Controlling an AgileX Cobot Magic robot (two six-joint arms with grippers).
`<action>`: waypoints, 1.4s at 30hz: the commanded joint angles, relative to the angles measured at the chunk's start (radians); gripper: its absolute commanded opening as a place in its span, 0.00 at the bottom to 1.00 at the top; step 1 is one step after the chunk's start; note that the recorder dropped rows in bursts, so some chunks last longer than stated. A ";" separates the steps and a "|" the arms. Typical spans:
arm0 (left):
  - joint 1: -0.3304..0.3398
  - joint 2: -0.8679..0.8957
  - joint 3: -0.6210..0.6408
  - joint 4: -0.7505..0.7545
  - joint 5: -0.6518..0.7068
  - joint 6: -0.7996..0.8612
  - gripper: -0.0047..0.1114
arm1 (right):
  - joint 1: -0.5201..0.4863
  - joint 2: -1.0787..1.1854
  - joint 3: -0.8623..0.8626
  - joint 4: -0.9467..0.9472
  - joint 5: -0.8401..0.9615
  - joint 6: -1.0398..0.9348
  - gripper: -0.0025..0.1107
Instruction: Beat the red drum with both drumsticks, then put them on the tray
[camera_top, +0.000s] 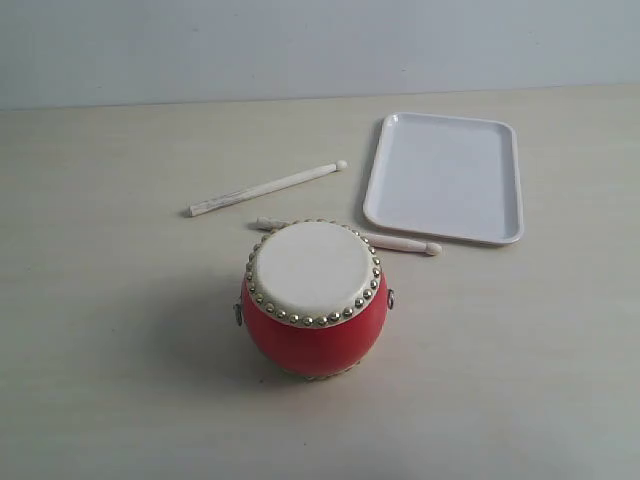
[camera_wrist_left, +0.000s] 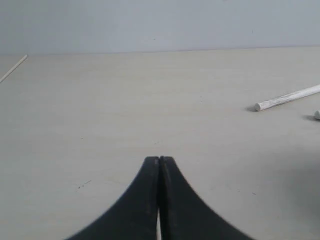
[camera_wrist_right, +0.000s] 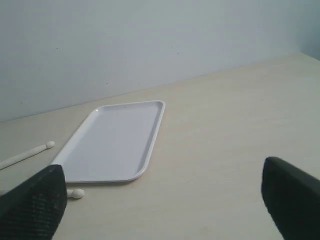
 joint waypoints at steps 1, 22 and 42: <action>0.003 -0.005 0.004 -0.003 -0.007 0.000 0.04 | -0.007 -0.004 0.005 0.000 -0.001 -0.001 0.95; 0.003 -0.005 0.004 -0.003 -0.007 0.000 0.04 | -0.007 -0.004 0.005 0.000 -0.001 -0.001 0.95; 0.001 -0.005 0.004 0.008 -0.274 -0.295 0.04 | -0.007 -0.004 0.005 0.000 -0.001 -0.001 0.95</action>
